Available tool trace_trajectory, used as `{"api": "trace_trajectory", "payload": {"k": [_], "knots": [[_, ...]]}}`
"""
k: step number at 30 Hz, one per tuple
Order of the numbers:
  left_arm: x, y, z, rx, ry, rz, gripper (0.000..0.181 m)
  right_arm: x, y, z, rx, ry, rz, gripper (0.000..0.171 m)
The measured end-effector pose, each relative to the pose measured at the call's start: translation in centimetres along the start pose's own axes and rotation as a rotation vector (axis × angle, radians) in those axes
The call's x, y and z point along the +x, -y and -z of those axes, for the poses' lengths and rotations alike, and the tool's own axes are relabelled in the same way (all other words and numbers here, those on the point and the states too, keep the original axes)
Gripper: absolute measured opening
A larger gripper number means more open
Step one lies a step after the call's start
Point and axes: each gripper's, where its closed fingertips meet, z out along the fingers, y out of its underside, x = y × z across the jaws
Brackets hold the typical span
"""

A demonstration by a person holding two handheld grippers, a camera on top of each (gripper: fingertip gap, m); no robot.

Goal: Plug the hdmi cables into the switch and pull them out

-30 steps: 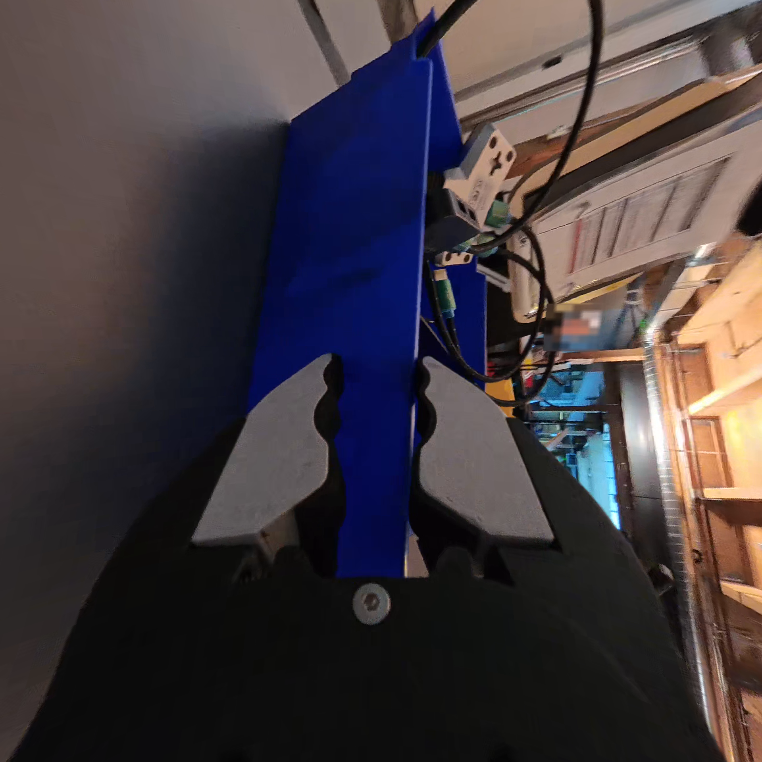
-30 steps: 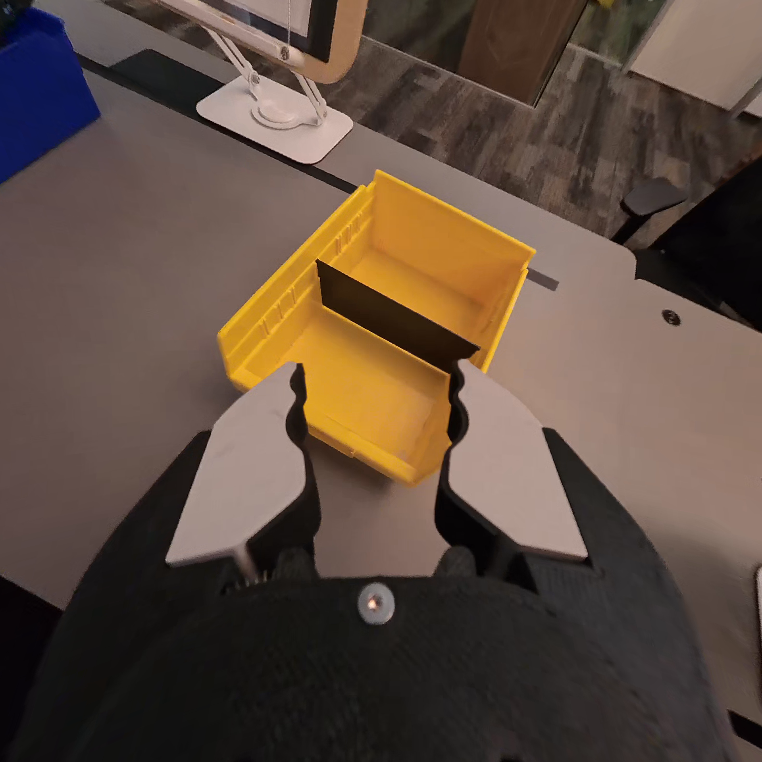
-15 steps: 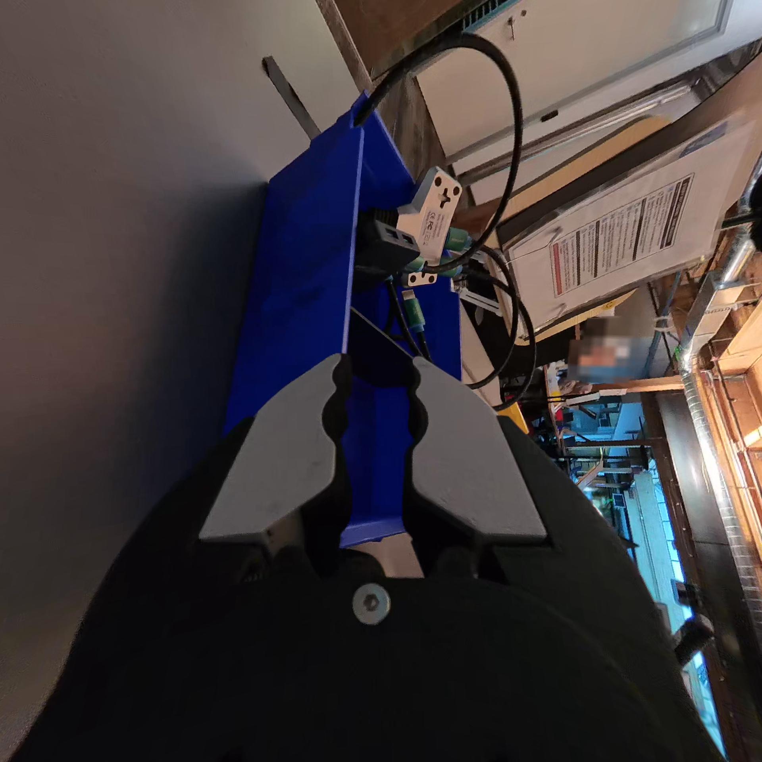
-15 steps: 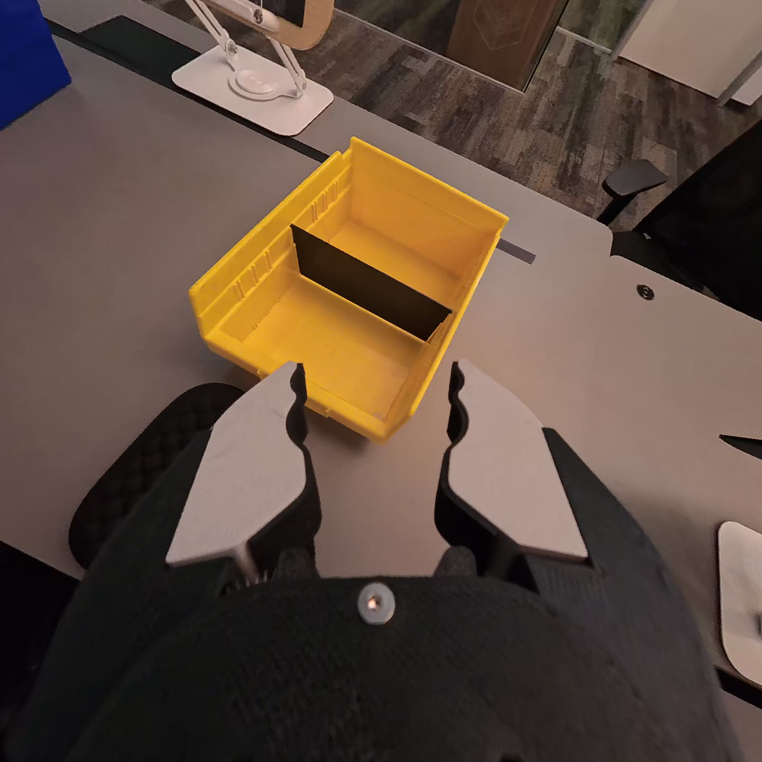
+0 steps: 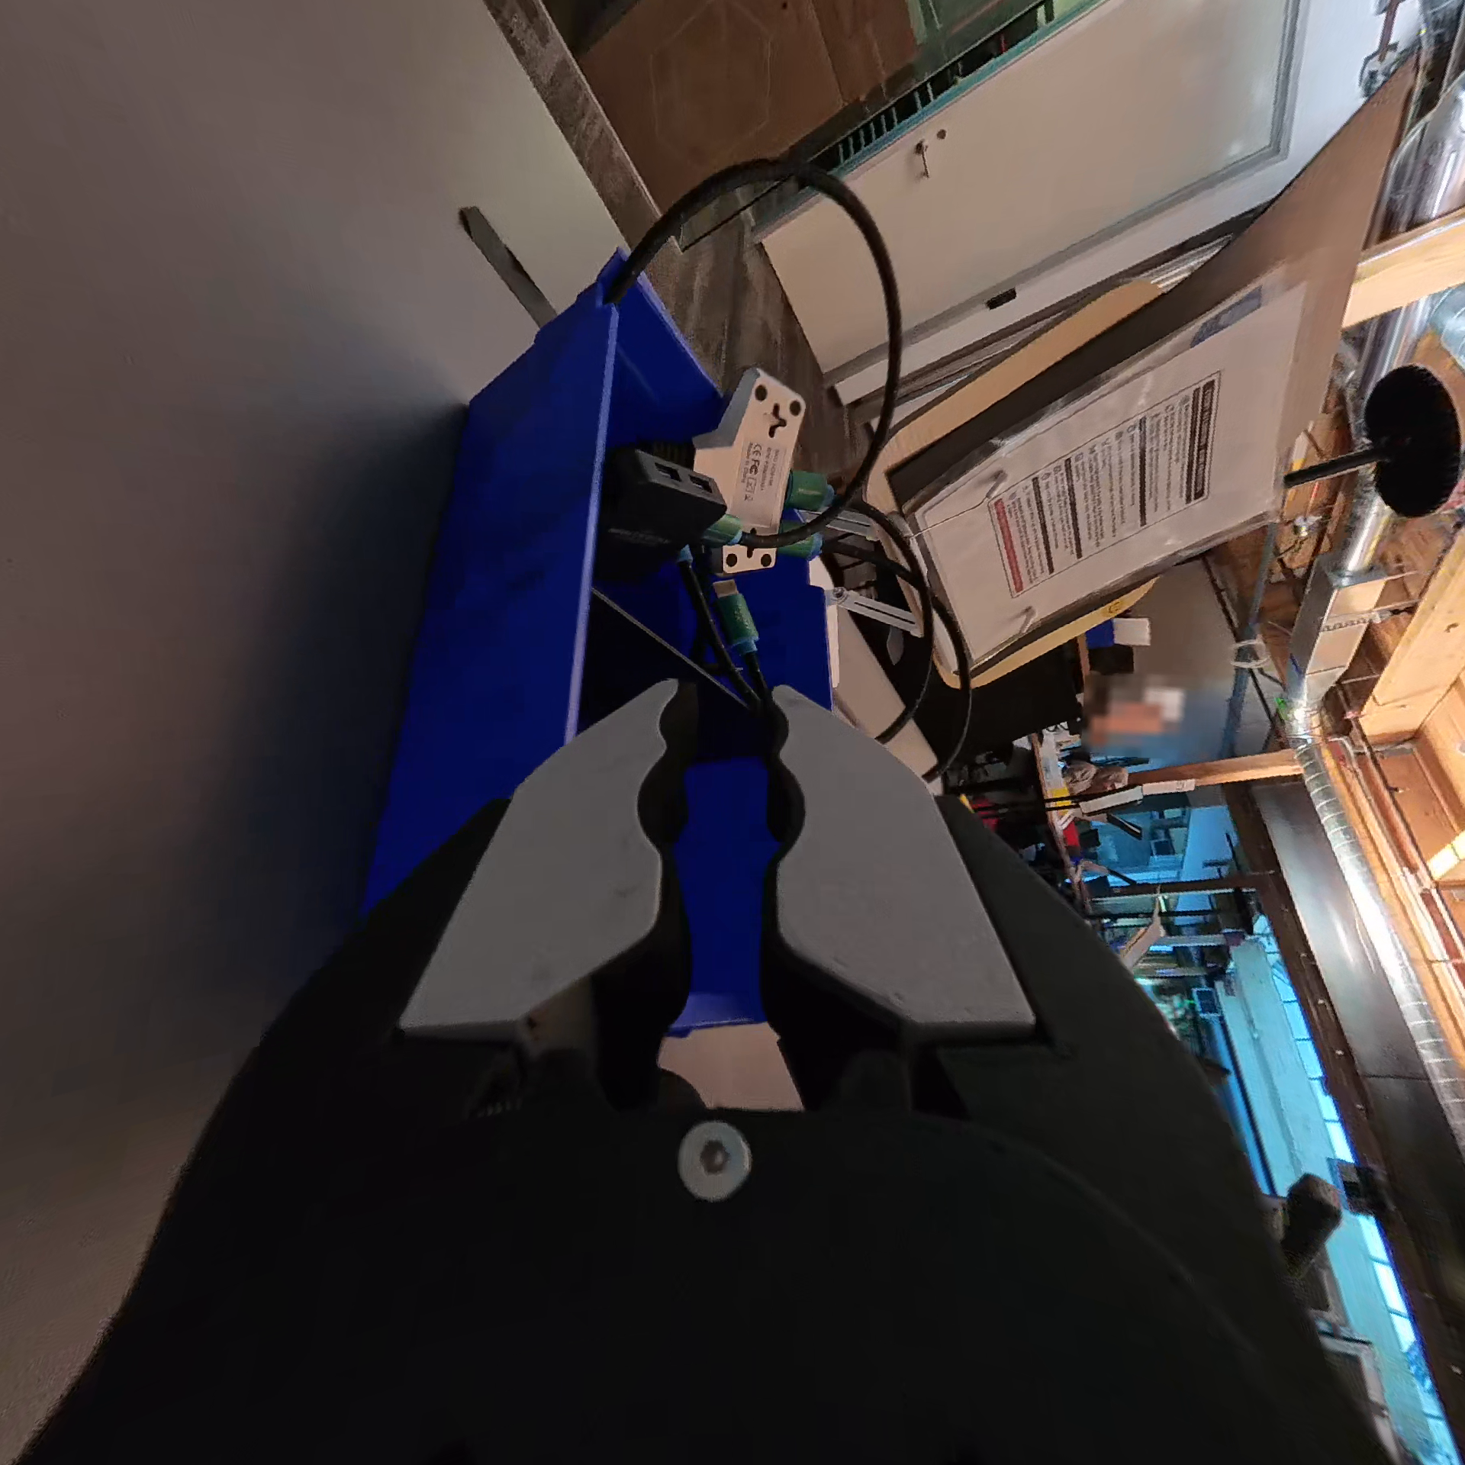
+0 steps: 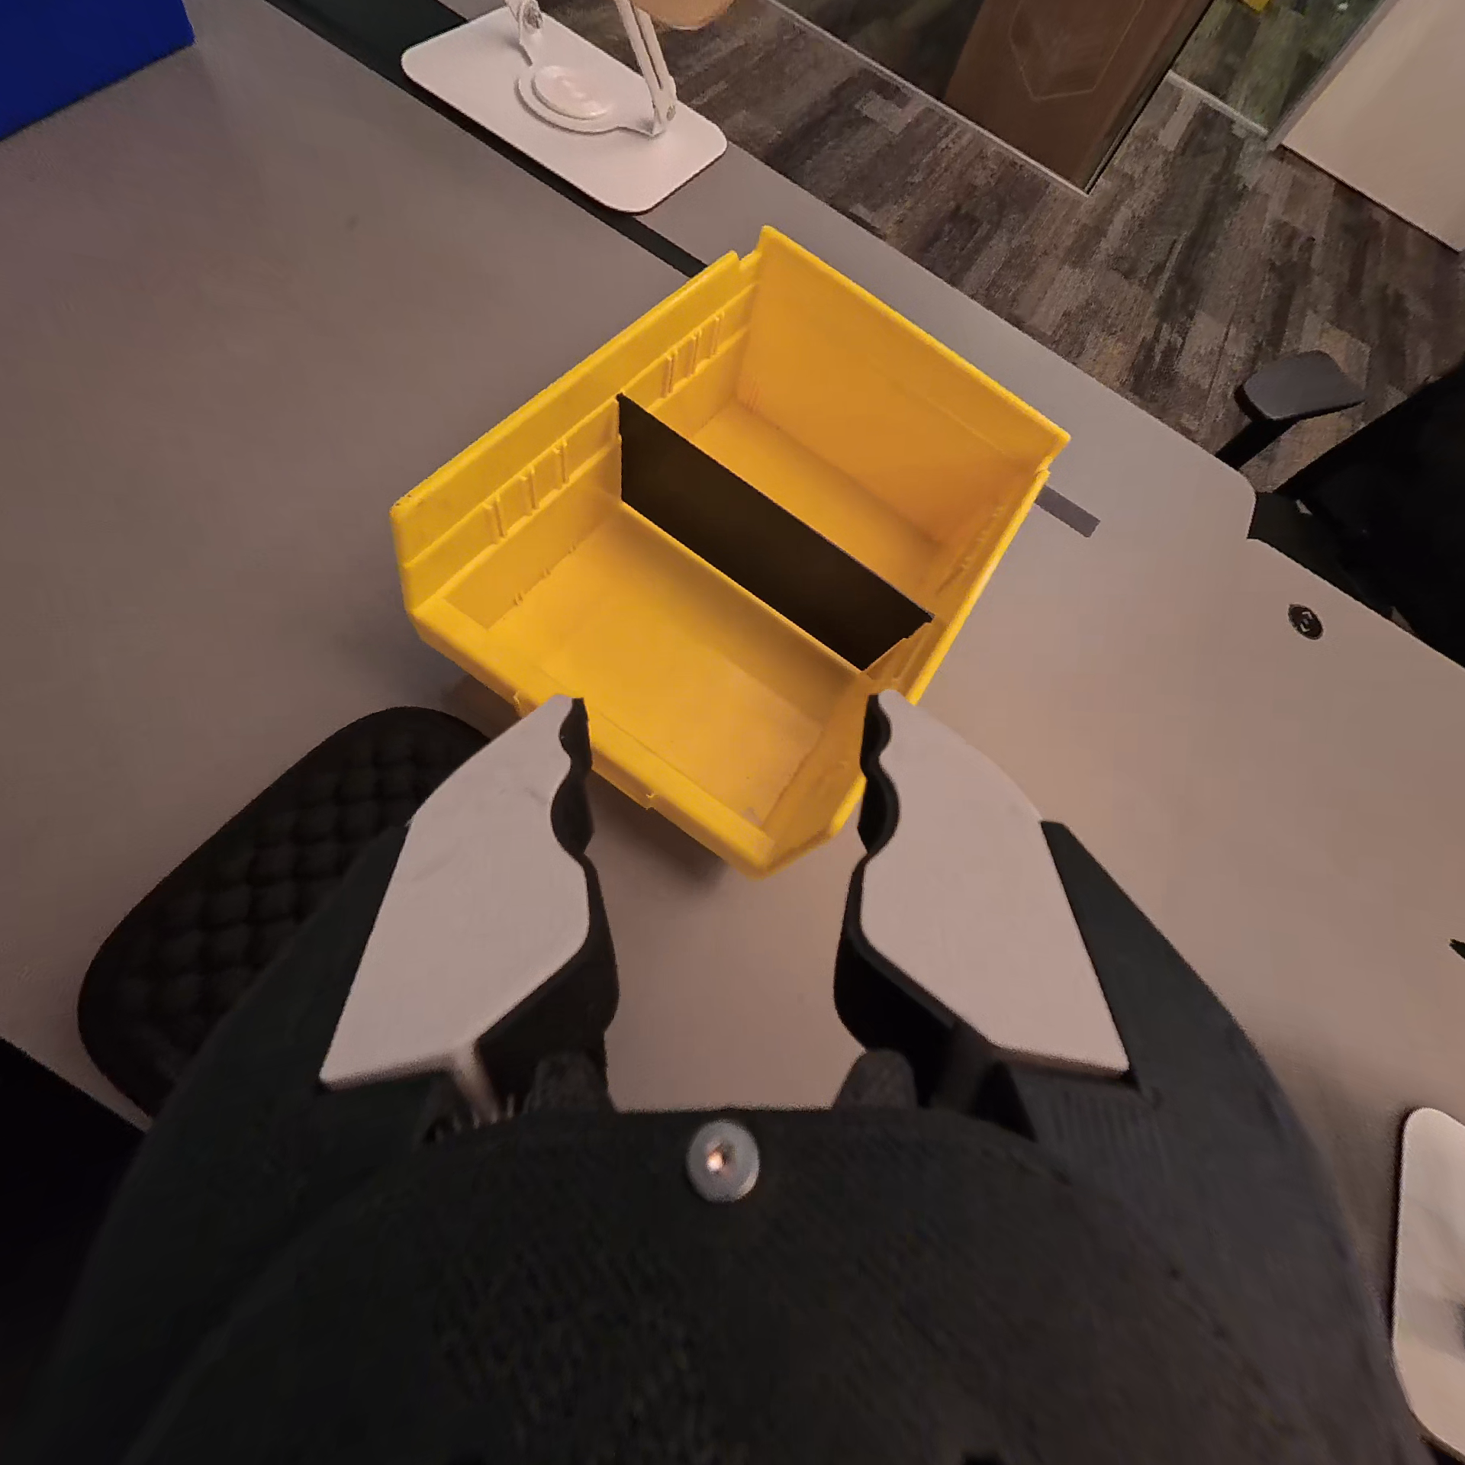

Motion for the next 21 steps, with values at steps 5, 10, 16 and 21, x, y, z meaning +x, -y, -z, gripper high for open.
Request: {"api": "trace_trajectory", "payload": {"k": [5,10,16,21], "knots": [[-1.2,0.8,1.8,0.028,0.038,0.024,0.014,1.0,-1.3,1.6,-0.011,-0.026,-0.026,0.066],[-1.1,1.0,2.9,0.050,0.046,0.013,0.014,2.0,-3.4,2.8,-0.031,-0.026,-0.068,0.066],[-1.1,0.8,4.5,0.076,0.063,0.023,0.014,1.2,-4.3,2.1,-0.069,-0.002,-0.077,0.066],[-1.5,1.0,6.5,0.153,0.074,0.058,0.014,-1.0,-4.0,1.4,-0.068,0.053,-0.051,0.066]]}}
